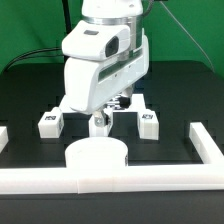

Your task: Assemble stool

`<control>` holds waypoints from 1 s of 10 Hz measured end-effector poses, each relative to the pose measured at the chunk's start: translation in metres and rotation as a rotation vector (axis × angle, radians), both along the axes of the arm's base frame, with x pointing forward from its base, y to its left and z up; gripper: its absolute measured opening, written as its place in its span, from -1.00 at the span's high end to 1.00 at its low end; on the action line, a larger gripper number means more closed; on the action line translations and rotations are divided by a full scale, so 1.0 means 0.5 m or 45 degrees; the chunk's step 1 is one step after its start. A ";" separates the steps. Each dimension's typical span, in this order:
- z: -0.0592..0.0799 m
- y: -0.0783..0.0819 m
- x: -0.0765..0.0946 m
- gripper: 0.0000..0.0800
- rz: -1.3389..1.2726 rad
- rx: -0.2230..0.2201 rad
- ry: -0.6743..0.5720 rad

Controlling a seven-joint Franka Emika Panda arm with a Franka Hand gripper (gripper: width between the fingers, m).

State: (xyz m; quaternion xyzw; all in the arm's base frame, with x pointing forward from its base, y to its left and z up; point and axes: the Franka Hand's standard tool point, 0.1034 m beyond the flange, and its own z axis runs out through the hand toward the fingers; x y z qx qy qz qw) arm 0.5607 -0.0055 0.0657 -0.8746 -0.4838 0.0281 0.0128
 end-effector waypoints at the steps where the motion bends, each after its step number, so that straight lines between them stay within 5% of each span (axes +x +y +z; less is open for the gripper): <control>1: -0.004 -0.003 -0.001 -0.62 0.013 0.001 0.001; 4: -0.056 -0.017 -0.008 -0.62 0.014 0.005 0.019; 10: -0.072 -0.011 0.013 -0.62 0.018 0.010 -0.010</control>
Offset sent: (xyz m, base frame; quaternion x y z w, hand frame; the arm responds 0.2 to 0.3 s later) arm 0.0040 -0.0027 -0.0256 -0.0182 0.0060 -0.0065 0.9998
